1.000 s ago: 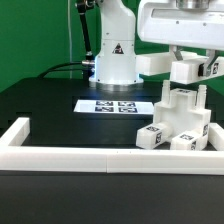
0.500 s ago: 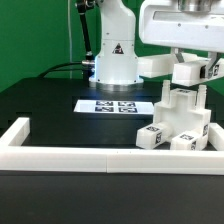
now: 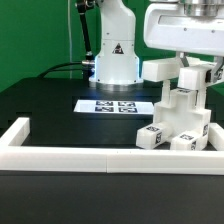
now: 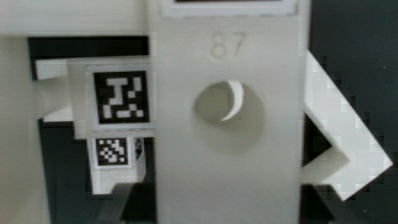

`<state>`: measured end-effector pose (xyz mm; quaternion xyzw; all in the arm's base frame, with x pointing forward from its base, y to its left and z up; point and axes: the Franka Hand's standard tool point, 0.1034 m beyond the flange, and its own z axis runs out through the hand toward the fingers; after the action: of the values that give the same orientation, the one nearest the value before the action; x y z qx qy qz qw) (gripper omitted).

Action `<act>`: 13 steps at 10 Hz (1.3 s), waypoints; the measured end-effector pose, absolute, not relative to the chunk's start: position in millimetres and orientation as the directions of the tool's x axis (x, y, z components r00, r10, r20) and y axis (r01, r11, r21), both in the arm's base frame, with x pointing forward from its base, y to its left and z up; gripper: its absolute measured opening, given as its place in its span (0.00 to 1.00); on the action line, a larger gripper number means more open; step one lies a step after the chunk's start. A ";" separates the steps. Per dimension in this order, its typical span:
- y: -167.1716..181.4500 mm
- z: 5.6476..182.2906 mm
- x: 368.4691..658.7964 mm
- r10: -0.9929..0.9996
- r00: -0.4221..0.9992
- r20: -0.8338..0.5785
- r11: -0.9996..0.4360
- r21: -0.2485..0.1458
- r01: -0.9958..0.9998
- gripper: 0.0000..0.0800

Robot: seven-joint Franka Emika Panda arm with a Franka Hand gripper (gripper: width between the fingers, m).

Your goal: Assemble chair

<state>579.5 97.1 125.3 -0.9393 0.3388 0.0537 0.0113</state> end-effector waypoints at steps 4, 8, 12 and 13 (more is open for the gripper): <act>97.9 123.2 578.7 -0.634 0.765 -0.110 -0.771 0.018 -0.636 0.36; 94.9 118.2 579.3 -0.633 0.767 -0.105 -0.773 0.018 -0.634 0.36; 94.7 115.6 581.6 -0.633 0.768 -0.096 -0.773 0.014 -0.635 0.36; 94.4 112.6 581.0 -0.633 0.768 -0.097 -0.773 0.017 -0.635 0.36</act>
Offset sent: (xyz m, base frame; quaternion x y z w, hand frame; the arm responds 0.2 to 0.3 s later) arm 0.0020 0.0056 -0.0015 0.0035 0.0073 -0.0011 1.0000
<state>581.0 94.4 112.6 -0.9402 0.3370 0.0485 0.0085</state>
